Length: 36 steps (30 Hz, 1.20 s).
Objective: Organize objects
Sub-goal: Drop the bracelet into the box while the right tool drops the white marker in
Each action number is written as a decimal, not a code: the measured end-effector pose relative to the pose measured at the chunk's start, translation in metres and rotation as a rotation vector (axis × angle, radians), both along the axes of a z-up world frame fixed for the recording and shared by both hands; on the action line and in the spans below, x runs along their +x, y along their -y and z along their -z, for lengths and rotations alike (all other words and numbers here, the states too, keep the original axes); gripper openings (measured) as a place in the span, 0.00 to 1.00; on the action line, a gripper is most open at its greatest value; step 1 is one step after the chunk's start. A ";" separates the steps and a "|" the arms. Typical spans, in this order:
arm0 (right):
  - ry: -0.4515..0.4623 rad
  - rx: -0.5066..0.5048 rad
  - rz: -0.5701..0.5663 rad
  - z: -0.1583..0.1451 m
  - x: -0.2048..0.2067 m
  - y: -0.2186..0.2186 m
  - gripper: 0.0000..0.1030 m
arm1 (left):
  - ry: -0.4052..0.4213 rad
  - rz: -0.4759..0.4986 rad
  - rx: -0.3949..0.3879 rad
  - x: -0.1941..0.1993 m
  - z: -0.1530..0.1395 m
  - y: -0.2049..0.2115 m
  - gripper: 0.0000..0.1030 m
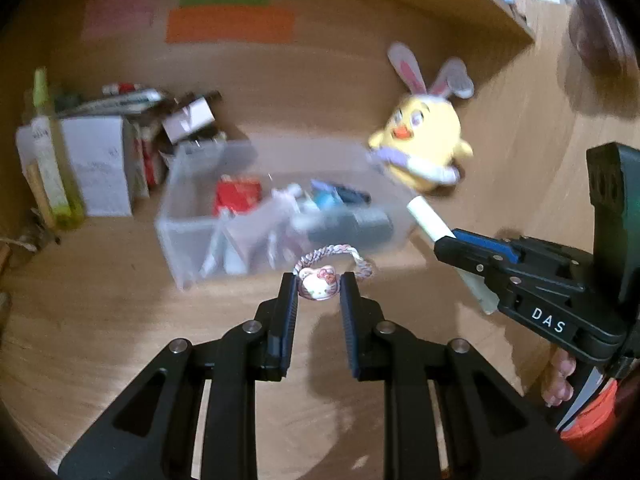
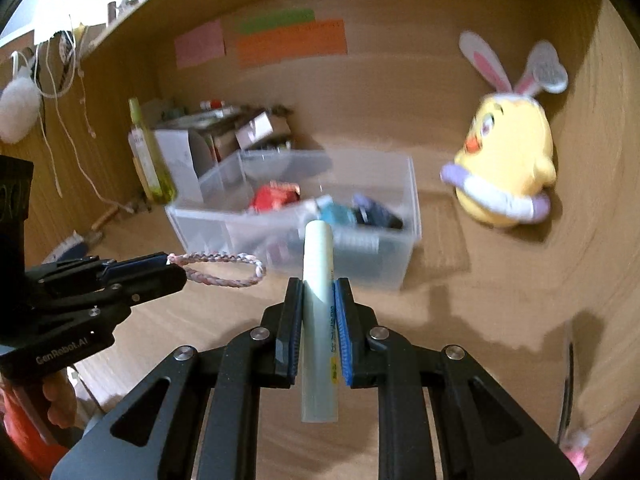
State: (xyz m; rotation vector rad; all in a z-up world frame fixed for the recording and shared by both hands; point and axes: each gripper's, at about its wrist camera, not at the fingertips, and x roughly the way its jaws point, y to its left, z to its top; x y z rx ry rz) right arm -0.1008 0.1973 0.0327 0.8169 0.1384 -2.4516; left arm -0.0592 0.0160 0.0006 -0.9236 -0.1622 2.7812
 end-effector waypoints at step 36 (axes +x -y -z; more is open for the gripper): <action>0.117 0.181 -0.053 0.021 -0.145 0.102 0.14 | 0.115 -0.136 -0.034 -0.137 0.016 0.052 0.21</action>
